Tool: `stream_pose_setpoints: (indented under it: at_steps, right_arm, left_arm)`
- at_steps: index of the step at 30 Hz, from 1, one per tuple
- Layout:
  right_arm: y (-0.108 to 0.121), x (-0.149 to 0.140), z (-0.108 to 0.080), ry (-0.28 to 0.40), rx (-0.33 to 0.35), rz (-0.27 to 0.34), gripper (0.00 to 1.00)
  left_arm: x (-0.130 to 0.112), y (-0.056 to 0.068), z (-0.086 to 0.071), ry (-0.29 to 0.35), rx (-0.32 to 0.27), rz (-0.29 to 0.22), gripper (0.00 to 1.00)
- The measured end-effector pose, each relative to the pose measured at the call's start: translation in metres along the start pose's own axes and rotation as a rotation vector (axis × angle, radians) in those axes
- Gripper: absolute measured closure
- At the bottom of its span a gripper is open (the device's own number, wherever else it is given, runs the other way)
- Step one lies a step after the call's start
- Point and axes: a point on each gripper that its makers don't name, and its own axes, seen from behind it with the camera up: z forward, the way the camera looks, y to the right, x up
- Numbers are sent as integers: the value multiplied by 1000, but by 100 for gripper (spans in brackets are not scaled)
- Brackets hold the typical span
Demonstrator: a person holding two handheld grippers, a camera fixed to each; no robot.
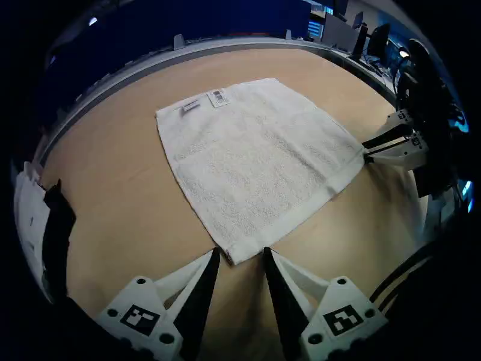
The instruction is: Fold towel
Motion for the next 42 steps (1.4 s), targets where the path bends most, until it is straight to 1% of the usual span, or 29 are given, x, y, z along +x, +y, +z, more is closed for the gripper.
stream_pose_setpoints:
  at_steps: [1, 2, 3, 6, 9, 15, 18, 24, 30, 36, 42]
  right_arm:
    - [0, 0, 0, 2, -1, 3, 75]
    - [-1, 1, 0, 4, -1, 5, 80]
    - [-1, 1, 1, 6, -2, 7, 81]
    - [-3, 0, 0, 10, -3, 14, 83]
    - [-5, 0, -1, 8, 4, 18, 85]
    - [-4, 5, -4, 8, 8, 25, 86]
    - [-2, 10, -9, 11, 2, 21, 86]
    - [0, 21, -23, 14, -10, 0, 86]
    - [-1, 37, -48, 32, -14, -17, 86]
    - [-6, 44, -75, 32, -8, -36, 87]
    - [-18, 46, -102, 26, 6, -65, 86]
  left_arm:
    - [0, 1, 0, 0, -1, 1, 49]
    - [-1, 1, 0, 0, -1, 2, 61]
    - [-1, 1, 1, 0, 1, 3, 72]
    - [-1, -4, 2, -3, 33, 9, 79]
    - [0, -2, 3, -2, 31, 11, 85]
    - [1, 0, 3, 13, 30, 16, 88]
    - [5, 2, -1, 26, 30, 13, 89]
    - [18, 4, -16, 59, 28, -34, 89]
    - [29, 3, -39, 87, 32, -73, 89]
    - [35, 9, -65, 109, 33, -87, 89]
    - [31, 19, -91, 115, 38, -95, 89]
